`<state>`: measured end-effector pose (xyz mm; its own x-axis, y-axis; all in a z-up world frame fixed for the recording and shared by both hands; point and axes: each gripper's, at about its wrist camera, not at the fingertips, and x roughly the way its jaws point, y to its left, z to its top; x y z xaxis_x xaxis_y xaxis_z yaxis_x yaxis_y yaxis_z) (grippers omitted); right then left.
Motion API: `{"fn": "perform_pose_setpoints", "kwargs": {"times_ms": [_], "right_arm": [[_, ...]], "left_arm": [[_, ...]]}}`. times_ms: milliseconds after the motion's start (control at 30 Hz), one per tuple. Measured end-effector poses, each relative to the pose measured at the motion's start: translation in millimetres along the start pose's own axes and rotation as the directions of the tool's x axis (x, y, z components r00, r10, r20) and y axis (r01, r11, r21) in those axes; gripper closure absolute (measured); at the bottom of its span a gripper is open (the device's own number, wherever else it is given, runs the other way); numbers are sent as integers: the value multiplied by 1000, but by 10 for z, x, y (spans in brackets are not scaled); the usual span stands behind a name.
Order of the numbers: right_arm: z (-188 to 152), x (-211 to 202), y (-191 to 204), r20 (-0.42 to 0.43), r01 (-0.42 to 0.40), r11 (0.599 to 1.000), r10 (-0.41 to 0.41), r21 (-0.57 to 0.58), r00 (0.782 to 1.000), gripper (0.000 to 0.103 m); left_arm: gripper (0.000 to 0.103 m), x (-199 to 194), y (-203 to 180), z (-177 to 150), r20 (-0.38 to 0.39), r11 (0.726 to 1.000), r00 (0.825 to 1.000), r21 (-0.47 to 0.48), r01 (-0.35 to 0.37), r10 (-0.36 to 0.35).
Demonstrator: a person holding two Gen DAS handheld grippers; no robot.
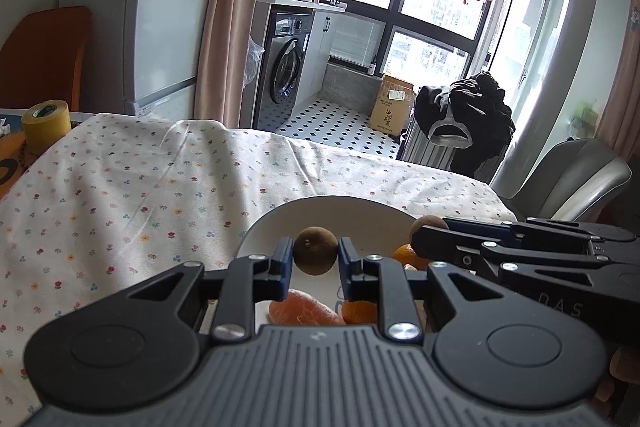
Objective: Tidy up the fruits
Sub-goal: 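Carry the held kiwis over the bowl with both tools, then open both tools to drop the kiwis into the bowl and withdraw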
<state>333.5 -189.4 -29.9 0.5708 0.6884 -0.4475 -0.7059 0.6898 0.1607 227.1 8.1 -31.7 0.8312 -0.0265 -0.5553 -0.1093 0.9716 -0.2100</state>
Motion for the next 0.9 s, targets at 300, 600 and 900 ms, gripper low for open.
{"fn": "perform_pose_setpoints", "kwargs": {"times_ms": [300,600,900], "right_arm": [[-35,107,-124,-16,21,1000,-21,21,1000,78],[46,167,-101,-2,10,999,-10,31,1000,76],[3,-90,-31,46,46,998,-48,52,998,52]], "left_arm": [[77,135,-11,17,-34,1000,999,13,-19,19],[66,-84,138,-42,-14,998,998,-42,-56,55],[35,-284,222,-139,4,993,995,-58,-99,100]]}}
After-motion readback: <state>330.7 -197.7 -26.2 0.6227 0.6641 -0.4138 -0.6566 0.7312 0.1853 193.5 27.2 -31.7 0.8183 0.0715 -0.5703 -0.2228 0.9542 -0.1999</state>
